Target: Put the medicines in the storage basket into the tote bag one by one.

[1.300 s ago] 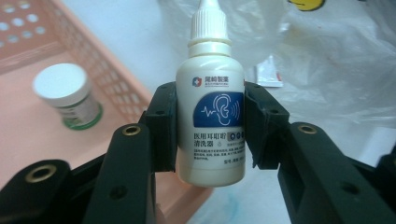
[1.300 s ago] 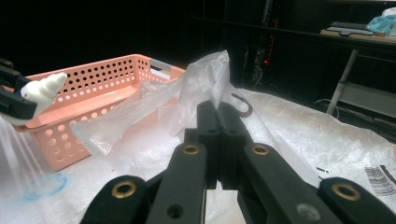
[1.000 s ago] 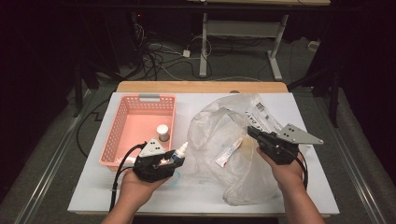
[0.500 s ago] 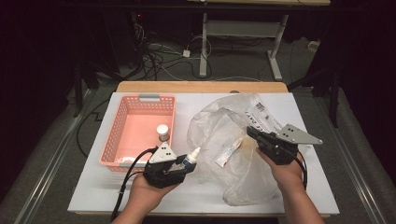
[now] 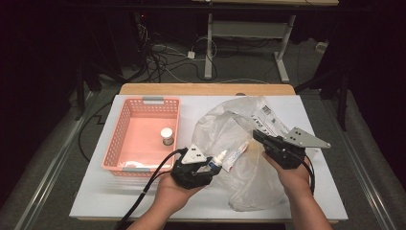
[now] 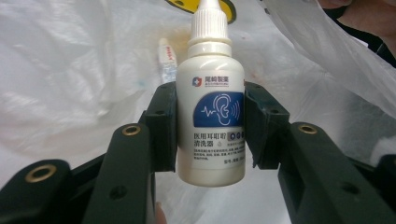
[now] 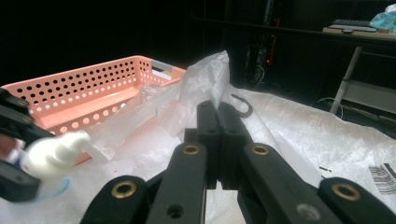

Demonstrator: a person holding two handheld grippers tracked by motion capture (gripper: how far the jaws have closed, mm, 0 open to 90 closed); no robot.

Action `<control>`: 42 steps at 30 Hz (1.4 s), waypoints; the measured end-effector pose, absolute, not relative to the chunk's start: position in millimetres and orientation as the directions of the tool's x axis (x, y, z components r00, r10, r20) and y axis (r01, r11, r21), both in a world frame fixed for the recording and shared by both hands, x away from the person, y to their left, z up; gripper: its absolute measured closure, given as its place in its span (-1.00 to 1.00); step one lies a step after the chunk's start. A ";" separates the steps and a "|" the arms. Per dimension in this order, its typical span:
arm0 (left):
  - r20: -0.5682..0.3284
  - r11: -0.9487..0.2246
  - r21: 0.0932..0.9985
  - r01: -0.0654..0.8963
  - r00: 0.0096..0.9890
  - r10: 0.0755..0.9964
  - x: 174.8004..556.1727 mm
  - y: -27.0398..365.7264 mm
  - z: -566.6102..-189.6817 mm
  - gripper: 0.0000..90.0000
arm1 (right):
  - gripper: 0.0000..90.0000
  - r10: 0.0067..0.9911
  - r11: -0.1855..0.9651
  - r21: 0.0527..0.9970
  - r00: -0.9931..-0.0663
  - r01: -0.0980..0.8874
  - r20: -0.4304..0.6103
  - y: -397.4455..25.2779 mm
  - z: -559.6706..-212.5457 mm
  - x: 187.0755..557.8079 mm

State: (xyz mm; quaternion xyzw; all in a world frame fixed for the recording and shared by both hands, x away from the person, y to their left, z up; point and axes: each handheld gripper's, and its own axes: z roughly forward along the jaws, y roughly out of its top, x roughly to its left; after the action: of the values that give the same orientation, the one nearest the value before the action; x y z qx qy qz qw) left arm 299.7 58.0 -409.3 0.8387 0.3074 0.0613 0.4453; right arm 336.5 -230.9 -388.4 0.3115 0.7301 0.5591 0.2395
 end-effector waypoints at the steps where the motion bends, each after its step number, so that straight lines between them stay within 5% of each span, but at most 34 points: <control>1: -0.171 -0.419 0.783 0.460 0.806 0.567 301.9 53.7 -410.2 0.28 | 1.00 0.723 0.177 0.966 -0.691 0.188 0.002 -231.1 -388.4 336.5; 18: -0.158 -0.466 0.746 0.477 0.805 0.571 341.3 -15.9 -442.0 0.28 | 1.00 0.723 0.167 0.969 -0.691 0.184 0.006 -233.8 -387.0 336.9; 28: -0.204 -0.415 0.733 0.539 0.756 0.622 368.1 -35.6 -465.7 0.28 | 1.00 0.726 0.157 0.971 -0.687 0.183 0.012 -236.9 -385.7 337.2; 39: -0.155 -0.436 0.734 0.521 0.754 0.639 374.8 -49.7 -476.5 0.26 | 1.00 0.727 0.153 0.972 -0.686 0.178 0.012 -238.8 -384.5 336.9; 42: -0.167 -0.426 0.736 0.526 0.751 0.638 375.4 -49.0 -475.9 0.06 | 1.00 0.727 0.152 0.972 -0.687 0.177 0.011 -239.0 -384.3 336.9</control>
State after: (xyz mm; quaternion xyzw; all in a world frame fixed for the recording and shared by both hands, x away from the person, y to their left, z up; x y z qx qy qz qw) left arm 375.4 -49.0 -475.9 0.8415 0.3459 0.0688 0.4092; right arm 336.9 -239.0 -384.3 0.3139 0.7198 0.5704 0.2408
